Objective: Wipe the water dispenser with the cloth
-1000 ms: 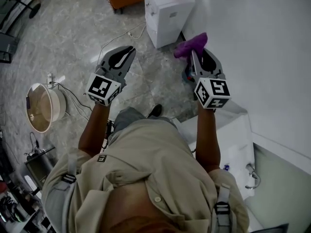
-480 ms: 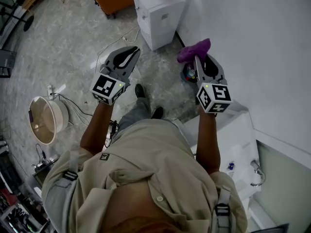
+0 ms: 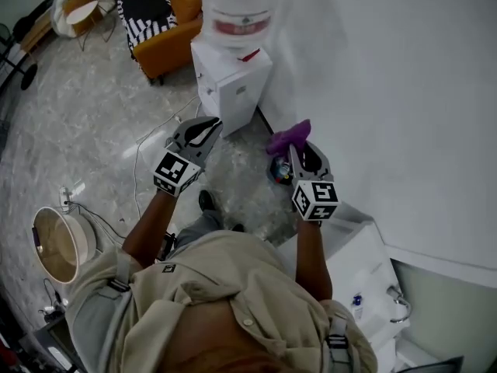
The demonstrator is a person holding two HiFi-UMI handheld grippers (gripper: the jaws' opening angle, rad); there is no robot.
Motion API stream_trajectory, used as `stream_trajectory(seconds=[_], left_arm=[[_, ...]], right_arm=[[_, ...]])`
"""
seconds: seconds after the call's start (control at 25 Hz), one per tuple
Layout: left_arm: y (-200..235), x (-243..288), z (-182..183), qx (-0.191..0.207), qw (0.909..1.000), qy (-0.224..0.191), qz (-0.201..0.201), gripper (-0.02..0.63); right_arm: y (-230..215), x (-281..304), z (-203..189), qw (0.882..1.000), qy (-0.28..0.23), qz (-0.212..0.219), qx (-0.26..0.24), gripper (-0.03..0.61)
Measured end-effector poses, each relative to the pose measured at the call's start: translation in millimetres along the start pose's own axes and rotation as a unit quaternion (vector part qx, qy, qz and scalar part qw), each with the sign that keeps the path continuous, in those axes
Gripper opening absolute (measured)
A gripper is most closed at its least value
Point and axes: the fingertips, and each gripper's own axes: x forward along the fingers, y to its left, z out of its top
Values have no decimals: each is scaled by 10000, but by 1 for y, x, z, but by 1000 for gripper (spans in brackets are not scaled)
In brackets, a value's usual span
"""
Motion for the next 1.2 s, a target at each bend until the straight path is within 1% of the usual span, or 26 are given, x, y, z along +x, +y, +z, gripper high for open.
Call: stream_trajectory(seconds=[0.12, 0.24, 0.4, 0.6, 0.76, 0.92, 1.04, 1.2], left_arm=[[23, 10, -1, 13, 10000, -67, -43, 43], [47, 16, -7, -72, 9999, -61, -71, 43], [76, 20, -19, -239, 9996, -67, -100, 43], [117, 27, -33, -300, 9995, -52, -61, 43], [136, 32, -41, -361, 9993, 18, 59, 43], [148, 46, -51, -392, 9988, 185, 213, 43], [151, 55, -53, -381, 9979, 305, 414, 43], [155, 67, -51, -433, 9958, 407, 703, 43]], right_arm=[[-3, 22, 8, 10000, -1, -91, -27, 101], [0, 45, 12, 9999, 60, -135, -24, 101], [9, 78, 15, 9997, 202, -142, -72, 103], [20, 126, 20, 9996, 229, -116, -153, 103], [23, 158, 23, 9994, 260, 63, -228, 104], [13, 189, 22, 9990, 277, 276, -226, 105], [5, 211, 16, 9977, 355, 532, -227, 106], [-7, 240, 14, 9945, 467, 855, -383, 106]])
